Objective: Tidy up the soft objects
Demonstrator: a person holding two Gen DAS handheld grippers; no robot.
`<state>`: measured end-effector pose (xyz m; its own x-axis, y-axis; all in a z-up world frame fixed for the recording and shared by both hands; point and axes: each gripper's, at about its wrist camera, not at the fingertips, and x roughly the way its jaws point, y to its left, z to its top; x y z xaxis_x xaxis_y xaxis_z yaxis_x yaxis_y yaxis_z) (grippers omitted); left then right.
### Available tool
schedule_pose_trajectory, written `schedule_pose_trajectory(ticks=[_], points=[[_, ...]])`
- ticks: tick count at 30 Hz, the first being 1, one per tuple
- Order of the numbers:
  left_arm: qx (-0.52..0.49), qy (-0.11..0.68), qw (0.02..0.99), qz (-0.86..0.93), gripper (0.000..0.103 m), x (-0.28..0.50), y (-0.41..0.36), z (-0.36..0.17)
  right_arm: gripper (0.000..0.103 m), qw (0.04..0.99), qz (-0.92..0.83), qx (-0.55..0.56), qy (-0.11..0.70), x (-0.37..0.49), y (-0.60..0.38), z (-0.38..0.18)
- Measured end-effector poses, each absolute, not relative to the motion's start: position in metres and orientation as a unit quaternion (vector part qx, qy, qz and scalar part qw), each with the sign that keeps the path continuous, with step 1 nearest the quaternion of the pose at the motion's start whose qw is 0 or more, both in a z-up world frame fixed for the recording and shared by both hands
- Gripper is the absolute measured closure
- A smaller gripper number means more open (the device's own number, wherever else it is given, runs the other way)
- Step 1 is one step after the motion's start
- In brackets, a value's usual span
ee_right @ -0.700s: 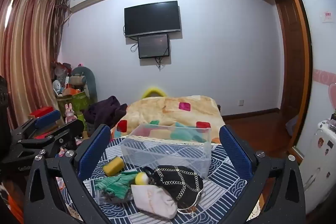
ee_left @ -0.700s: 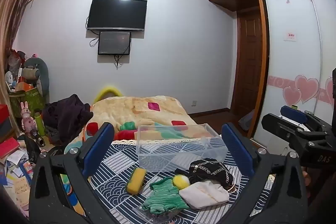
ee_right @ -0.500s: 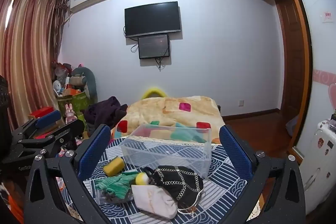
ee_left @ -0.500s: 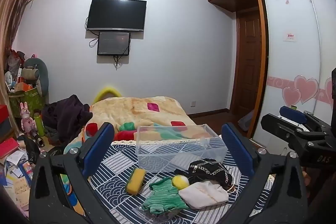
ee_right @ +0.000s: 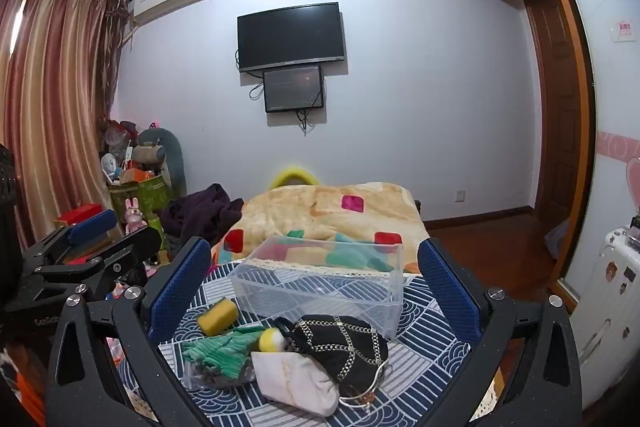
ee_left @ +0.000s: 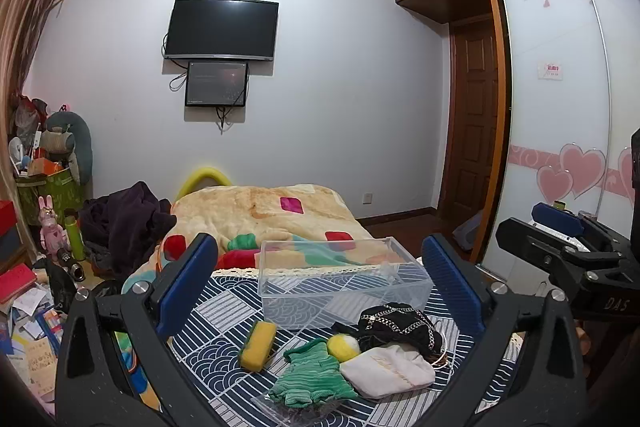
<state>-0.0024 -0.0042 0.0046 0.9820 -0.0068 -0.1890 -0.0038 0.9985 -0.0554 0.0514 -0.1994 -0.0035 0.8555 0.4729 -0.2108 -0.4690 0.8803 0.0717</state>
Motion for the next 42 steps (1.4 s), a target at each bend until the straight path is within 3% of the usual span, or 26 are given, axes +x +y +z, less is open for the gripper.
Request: schedule_pose_trajectory(ticks=[42], points=[[-0.030,0.094,0.995,-0.005,0.000,-0.0030,-0.0025,0.0064,0.000,0.963,0.246,0.011,0.109,0.0499,-0.1983,-0.0028]])
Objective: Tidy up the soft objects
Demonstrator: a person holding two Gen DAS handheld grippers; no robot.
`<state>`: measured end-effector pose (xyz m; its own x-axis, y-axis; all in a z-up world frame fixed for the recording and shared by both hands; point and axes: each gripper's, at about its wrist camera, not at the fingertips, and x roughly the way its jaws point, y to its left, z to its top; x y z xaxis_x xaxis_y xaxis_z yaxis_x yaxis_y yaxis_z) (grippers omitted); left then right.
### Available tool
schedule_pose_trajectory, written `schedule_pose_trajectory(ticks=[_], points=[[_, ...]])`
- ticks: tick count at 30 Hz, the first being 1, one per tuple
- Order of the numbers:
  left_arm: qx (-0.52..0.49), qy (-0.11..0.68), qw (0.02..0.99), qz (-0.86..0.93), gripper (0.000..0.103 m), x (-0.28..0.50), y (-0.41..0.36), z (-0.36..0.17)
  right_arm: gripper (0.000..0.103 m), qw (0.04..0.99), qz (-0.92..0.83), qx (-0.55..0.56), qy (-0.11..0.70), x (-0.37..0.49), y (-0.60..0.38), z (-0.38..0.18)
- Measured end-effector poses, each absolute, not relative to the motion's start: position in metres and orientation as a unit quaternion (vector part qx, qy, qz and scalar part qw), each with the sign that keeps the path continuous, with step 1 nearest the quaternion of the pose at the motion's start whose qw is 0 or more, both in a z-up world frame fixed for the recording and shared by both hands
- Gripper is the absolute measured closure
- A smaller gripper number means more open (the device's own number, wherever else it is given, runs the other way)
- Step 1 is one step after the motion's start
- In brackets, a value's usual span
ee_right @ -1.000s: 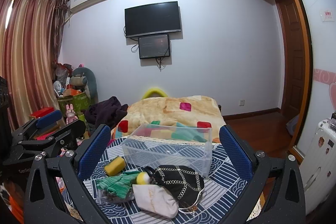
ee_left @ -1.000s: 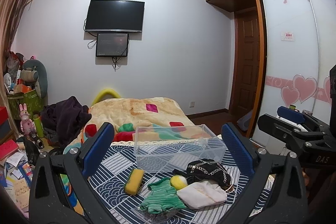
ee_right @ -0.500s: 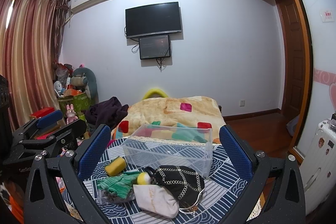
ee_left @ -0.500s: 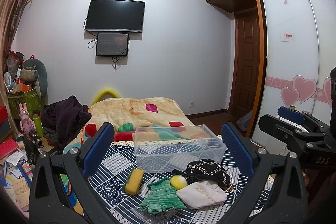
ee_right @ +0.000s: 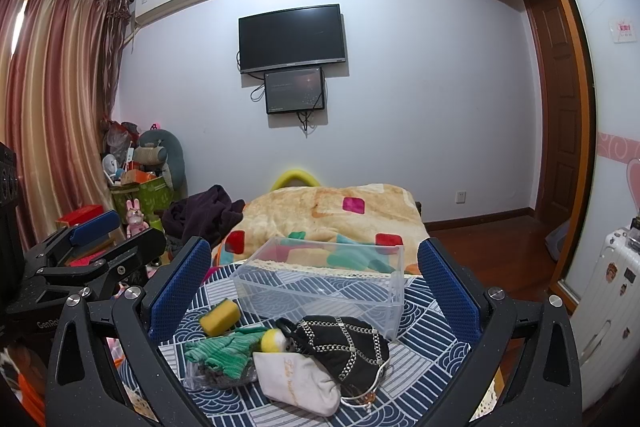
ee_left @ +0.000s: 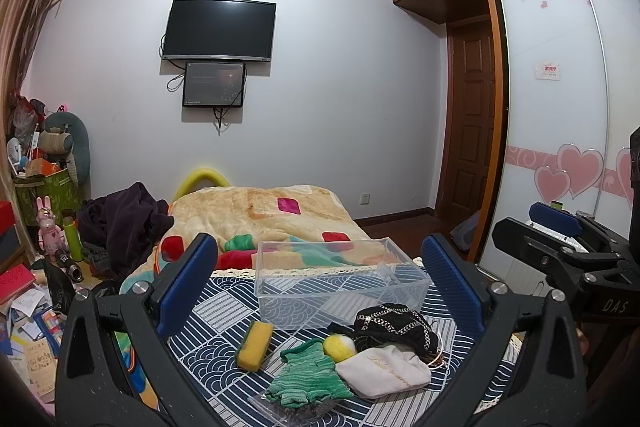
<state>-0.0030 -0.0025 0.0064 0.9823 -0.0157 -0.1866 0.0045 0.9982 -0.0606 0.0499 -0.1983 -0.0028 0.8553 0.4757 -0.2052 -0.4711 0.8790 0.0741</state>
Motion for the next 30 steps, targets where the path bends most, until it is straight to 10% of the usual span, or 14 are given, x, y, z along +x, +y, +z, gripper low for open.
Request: schedule_pose_trajectory(ticks=[30], points=[[-0.032,0.099,0.994,-0.010,0.000,-0.0018,-0.0049,0.0044,0.000,0.963,0.245,0.011,0.108,0.0495,-0.1985,-0.0028]])
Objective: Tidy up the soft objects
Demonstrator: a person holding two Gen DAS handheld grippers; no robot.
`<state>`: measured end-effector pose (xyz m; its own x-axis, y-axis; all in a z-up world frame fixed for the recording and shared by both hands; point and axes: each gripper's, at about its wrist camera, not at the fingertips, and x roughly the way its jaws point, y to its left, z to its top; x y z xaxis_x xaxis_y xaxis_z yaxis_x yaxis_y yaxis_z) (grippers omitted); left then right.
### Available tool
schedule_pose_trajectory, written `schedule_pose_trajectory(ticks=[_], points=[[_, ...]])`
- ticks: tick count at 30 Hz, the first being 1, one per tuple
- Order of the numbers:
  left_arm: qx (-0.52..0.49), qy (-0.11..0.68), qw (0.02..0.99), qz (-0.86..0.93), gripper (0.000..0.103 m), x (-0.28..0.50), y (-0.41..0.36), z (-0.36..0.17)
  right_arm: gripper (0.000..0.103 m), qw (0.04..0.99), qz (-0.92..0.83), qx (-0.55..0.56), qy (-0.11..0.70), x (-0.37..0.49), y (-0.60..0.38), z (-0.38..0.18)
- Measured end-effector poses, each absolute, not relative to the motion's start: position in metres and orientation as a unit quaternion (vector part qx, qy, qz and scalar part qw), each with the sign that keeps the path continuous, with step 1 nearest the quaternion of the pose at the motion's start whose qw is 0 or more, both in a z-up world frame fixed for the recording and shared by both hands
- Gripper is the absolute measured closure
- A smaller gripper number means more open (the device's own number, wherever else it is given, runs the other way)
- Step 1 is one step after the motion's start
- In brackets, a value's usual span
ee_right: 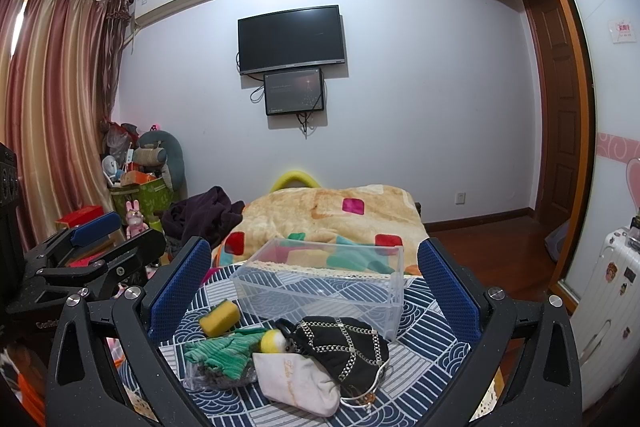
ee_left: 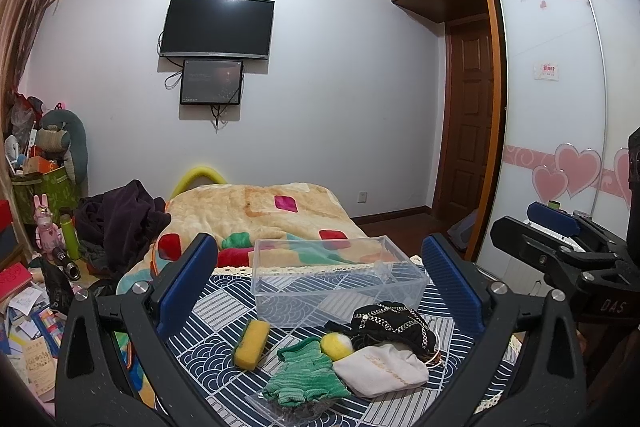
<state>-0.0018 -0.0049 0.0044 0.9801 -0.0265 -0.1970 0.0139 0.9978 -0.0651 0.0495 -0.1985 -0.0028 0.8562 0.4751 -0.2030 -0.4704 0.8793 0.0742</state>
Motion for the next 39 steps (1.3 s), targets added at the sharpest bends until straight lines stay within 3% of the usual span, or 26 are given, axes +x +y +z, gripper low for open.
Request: schedule_pose_trajectory(ticks=[10,14,21,32,34,37,39], points=[[-0.053,0.156,0.986,-0.002,0.000,0.028,0.015,-0.027,0.000,0.959,0.241,0.017,0.149,0.075,-0.204,-0.018],[-0.054,0.186,0.981,0.017,0.016,0.042,0.025,-0.044,0.000,0.952,0.247,0.019,0.179,0.090,-0.204,-0.032],[-0.059,0.240,0.968,0.054,0.028,0.071,0.046,-0.080,0.000,0.940,0.249,0.014,0.234,0.113,-0.199,-0.063],[-0.084,0.320,0.942,0.062,0.034,0.102,0.064,-0.134,0.001,0.915,0.256,-0.001,0.311,0.134,-0.189,-0.105],[-0.087,0.331,0.938,0.061,0.036,0.107,0.065,-0.141,0.004,0.912,0.253,-0.003,0.323,0.137,-0.189,-0.110],[-0.095,0.344,0.933,0.057,0.040,0.113,0.068,-0.148,0.017,0.906,0.248,0.002,0.342,0.142,-0.190,-0.116],[-0.106,0.354,0.928,0.052,0.048,0.116,0.072,-0.153,0.026,0.901,0.250,0.012,0.354,0.146,-0.194,-0.120]])
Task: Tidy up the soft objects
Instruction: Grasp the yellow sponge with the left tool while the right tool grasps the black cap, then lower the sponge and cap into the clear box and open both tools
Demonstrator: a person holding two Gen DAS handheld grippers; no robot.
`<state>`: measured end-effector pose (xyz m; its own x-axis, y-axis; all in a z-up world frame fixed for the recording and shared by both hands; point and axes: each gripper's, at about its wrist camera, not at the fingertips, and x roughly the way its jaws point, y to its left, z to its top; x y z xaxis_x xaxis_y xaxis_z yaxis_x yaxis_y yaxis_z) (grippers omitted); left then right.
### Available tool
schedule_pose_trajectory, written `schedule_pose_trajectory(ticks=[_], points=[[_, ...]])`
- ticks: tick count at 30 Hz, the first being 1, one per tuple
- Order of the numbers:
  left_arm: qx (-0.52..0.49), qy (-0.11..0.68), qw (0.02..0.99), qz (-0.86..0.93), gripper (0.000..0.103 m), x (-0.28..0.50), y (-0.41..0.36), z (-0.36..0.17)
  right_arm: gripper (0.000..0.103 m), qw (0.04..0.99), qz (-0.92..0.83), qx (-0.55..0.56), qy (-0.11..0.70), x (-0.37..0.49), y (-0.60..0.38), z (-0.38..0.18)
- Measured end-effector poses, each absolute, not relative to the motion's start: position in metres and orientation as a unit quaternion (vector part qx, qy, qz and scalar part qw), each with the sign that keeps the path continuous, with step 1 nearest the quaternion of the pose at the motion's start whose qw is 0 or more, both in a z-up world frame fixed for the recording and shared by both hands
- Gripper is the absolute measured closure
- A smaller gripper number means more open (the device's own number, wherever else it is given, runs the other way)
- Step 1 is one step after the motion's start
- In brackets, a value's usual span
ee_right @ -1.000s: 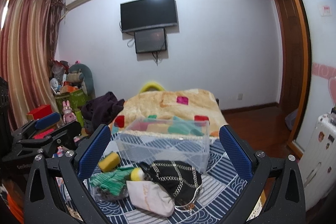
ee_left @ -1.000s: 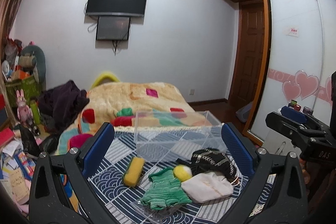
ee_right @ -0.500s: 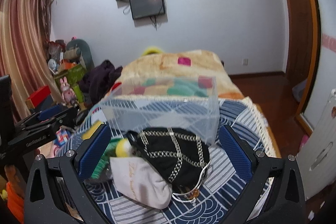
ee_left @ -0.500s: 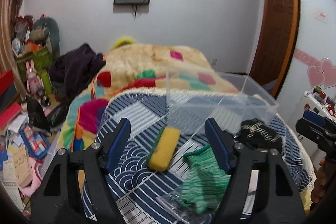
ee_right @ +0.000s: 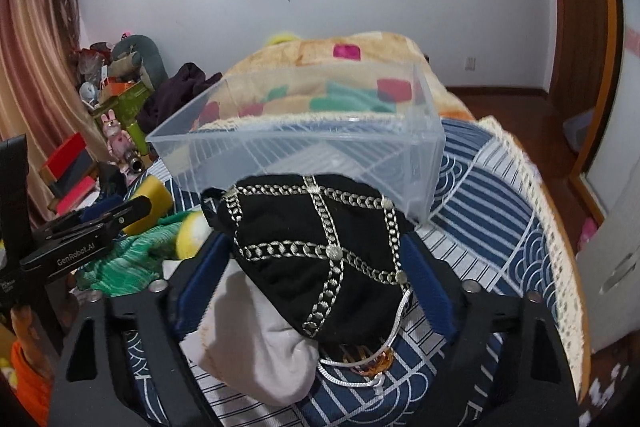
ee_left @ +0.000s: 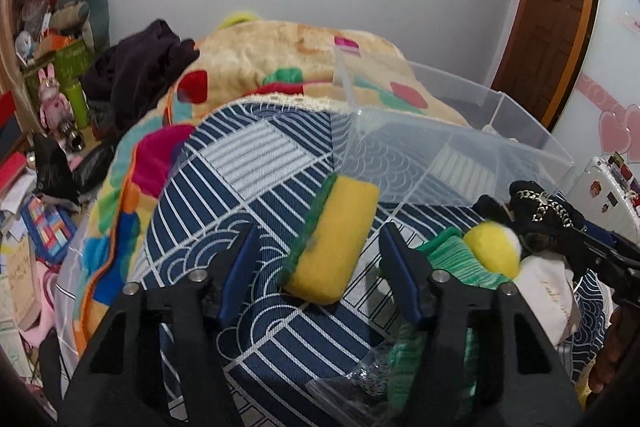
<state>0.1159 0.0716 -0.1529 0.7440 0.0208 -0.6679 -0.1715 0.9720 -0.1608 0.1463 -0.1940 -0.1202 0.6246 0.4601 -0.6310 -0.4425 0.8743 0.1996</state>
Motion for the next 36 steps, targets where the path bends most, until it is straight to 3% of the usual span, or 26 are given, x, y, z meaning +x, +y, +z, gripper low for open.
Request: schedule_pose_trajectory(ticks=[4,9,14,26,36], points=[[-0.127,0.369,0.920,0.041,0.063,0.121,0.078,-0.160,0.046,0.893,0.262,0.024,0.364,0.146,-0.198,-0.123],[-0.125,0.358,0.924,0.044,0.071,0.117,0.077,-0.157,0.067,0.894,0.273,0.016,0.356,0.143,-0.196,-0.119],[-0.115,0.342,0.932,0.037,0.073,0.110,0.070,-0.146,0.078,0.898,0.281,0.021,0.337,0.140,-0.200,-0.110],[-0.105,0.277,0.955,0.010,0.073,0.092,0.058,-0.093,0.081,0.917,0.286,0.052,0.273,0.127,-0.216,-0.072],[-0.096,0.262,0.960,-0.024,0.073,0.127,0.051,-0.060,0.081,0.931,0.279,0.050,0.230,0.140,-0.217,-0.044]])
